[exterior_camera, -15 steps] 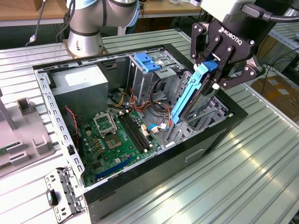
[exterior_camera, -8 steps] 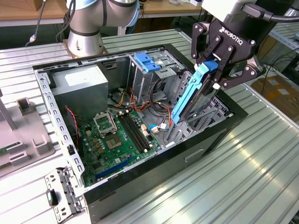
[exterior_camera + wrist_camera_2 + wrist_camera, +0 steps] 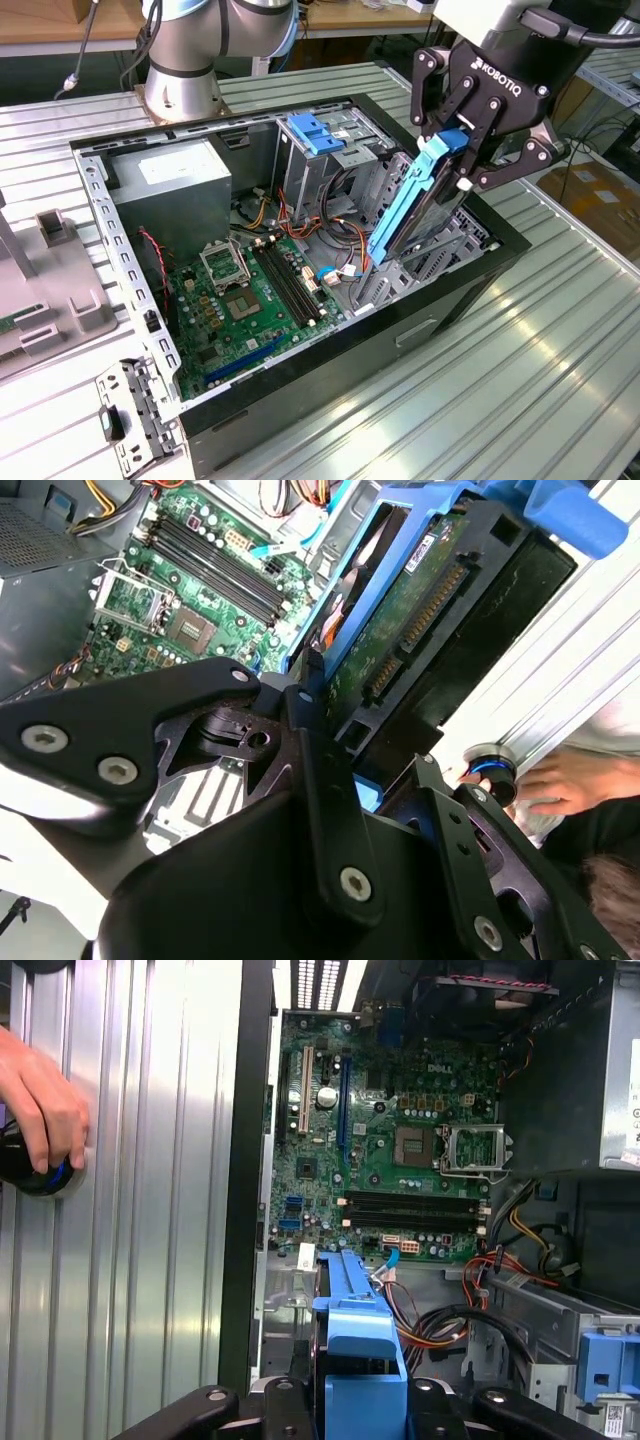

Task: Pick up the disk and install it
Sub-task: 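Pick up the disk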

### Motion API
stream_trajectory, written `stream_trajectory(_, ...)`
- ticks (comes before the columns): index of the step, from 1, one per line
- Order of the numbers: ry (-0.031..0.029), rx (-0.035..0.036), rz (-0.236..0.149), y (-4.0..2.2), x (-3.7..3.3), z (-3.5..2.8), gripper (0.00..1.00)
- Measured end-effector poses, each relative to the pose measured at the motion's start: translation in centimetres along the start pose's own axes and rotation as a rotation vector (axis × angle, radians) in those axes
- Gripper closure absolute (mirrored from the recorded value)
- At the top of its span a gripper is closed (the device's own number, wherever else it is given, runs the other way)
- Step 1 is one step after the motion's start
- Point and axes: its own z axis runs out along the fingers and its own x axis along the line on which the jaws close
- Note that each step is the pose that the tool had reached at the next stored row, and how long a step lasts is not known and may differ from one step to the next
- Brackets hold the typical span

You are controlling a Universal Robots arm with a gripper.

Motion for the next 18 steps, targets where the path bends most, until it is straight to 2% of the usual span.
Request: stream_trajectory(18, 0.0000, 0.0000, 0.000, -1.00, 0.06, 0.02, 0.64)
